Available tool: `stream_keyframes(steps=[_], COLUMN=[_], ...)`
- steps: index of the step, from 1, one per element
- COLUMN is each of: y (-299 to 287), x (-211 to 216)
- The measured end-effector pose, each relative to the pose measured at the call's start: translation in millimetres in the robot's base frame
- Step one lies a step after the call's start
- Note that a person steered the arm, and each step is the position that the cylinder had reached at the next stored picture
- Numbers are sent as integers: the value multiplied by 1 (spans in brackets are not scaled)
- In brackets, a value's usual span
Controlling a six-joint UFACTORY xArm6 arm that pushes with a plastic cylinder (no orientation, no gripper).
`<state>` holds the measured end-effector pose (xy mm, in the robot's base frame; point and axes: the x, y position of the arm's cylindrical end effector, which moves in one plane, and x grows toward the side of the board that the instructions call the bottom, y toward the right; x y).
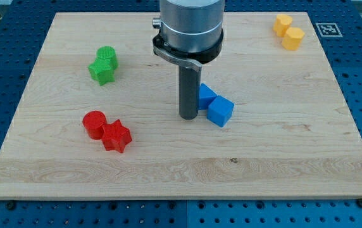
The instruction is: Point your arm towards the bottom left
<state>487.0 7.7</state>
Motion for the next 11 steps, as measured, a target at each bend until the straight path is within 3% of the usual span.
stream_keyframes(steps=[5, 7, 11], y=[0, -81, -151], x=[81, 104, 93])
